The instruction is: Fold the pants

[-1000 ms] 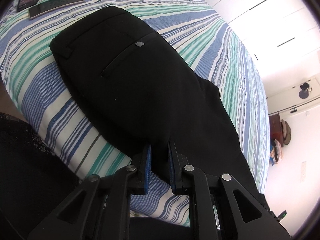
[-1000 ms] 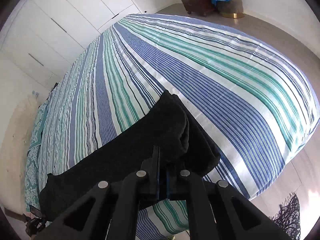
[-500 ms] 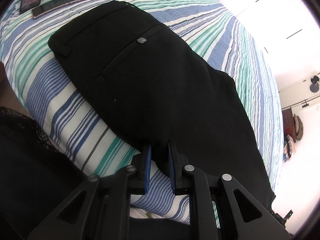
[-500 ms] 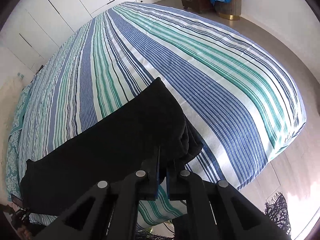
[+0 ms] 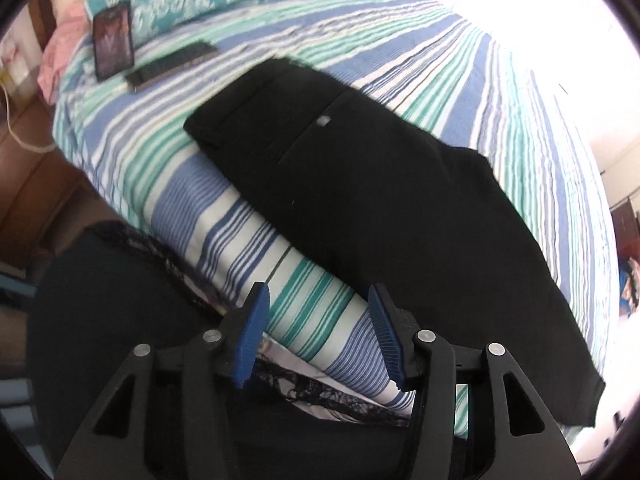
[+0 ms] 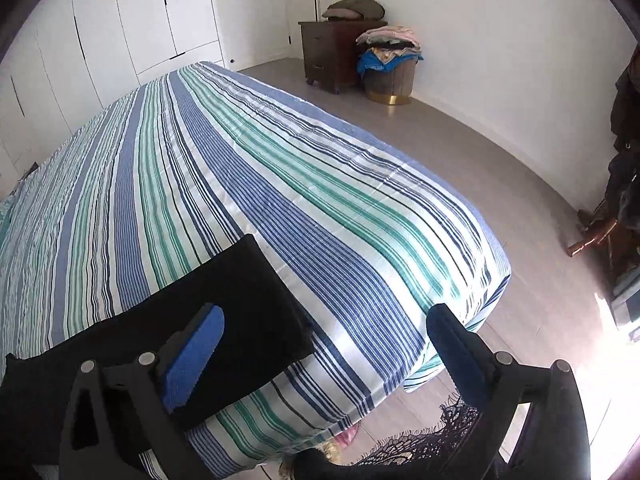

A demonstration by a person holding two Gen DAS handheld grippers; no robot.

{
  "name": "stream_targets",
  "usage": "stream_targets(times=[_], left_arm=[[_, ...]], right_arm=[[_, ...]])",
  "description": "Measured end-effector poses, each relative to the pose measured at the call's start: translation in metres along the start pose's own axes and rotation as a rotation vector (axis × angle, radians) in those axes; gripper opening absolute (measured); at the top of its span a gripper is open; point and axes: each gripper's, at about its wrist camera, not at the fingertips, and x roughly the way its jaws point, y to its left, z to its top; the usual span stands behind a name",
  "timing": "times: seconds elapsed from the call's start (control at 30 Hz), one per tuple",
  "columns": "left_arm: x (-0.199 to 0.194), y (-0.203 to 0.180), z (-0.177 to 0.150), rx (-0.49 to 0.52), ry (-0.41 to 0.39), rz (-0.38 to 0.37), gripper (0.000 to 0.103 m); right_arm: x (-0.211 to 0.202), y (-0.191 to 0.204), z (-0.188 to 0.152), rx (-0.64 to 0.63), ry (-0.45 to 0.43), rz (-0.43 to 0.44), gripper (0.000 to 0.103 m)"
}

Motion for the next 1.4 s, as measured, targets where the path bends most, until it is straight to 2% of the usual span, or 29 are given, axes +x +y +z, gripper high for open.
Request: stream_targets(times=[0.07,0.13,0.23,0.3,0.37,0.43,0.47,0.5,0.53,0.67,0.73,0.83,0.9,0.97,1.03,1.1,1.13,1.23,1.27,1.3,1.4], left_arm=[[-0.013,-0.028,0.000,0.122,-0.074,-0.020,0.068],[-0.015,-0.062,0.004,0.247,-0.112,-0.073,0.069],[0.007,-0.108,0.010,0.399,-0.112,-0.159,0.069],[0.035,-0.128,0.012,0.483,-0.095,-0.132,0.069],[0.070,-0.135,0.015,0.533,-0.060,-0.021,0.069],[0.104,-0.121,0.023,0.493,-0.005,0.119,0.071],[0.113,-0.104,0.029,0.425,0.006,0.113,0.075],[0.114,-0.088,0.038,0.353,0.001,0.071,0.076],[0.112,-0.078,0.044,0.314,-0.003,0.093,0.075],[0.099,-0.068,0.057,0.270,0.007,0.099,0.074],[0.088,-0.070,0.053,0.249,-0.005,0.043,0.074],[0.071,-0.091,0.050,0.271,-0.029,-0.118,0.074],[0.065,-0.117,0.050,0.337,-0.005,-0.242,0.075],[0.073,-0.148,0.052,0.428,0.065,-0.341,0.075],[0.084,-0.179,0.056,0.515,0.098,-0.376,0.075],[0.103,-0.199,0.070,0.535,0.086,-0.342,0.075],[0.119,-0.204,0.081,0.513,0.102,-0.312,0.075],[0.179,-0.193,0.114,0.362,0.196,-0.179,0.074],[0.184,-0.187,0.121,0.312,0.176,-0.185,0.075],[0.186,-0.188,0.128,0.280,0.160,-0.157,0.075],[0.193,-0.198,0.140,0.268,0.145,-0.065,0.071]], right_arm=[[-0.011,0.017,-0.005,-0.041,-0.032,0.061,0.101],[-0.013,0.049,-0.014,-0.115,-0.014,0.153,0.101],[0.001,0.110,-0.038,-0.253,0.057,0.257,0.101],[0.012,0.143,-0.058,-0.309,0.101,0.308,0.101],[0.022,0.164,-0.074,-0.364,0.143,0.330,0.101],[0.026,0.177,-0.087,-0.432,0.159,0.317,0.101],[0.026,0.179,-0.090,-0.456,0.153,0.302,0.101],[0.026,0.179,-0.092,-0.465,0.147,0.289,0.101],[0.026,0.176,-0.092,-0.463,0.144,0.288,0.101],[0.024,0.168,-0.093,-0.436,0.131,0.278,0.101],[0.028,0.166,-0.092,-0.425,0.136,0.274,0.101],[0.031,0.166,-0.092,-0.421,0.145,0.276,0.101],[0.033,0.167,-0.092,-0.421,0.151,0.274,0.101],[0.033,0.166,-0.091,-0.412,0.148,0.280,0.101],[0.033,0.165,-0.089,-0.400,0.142,0.290,0.101],[0.032,0.163,-0.088,-0.392,0.141,0.299,0.101],[0.032,0.162,-0.087,-0.392,0.140,0.299,0.101],[0.034,0.157,-0.086,-0.385,0.148,0.290,0.101],[0.035,0.154,-0.086,-0.378,0.153,0.287,0.101],[0.036,0.152,-0.086,-0.369,0.157,0.281,0.101],[0.034,0.141,-0.081,-0.330,0.137,0.260,0.101]])
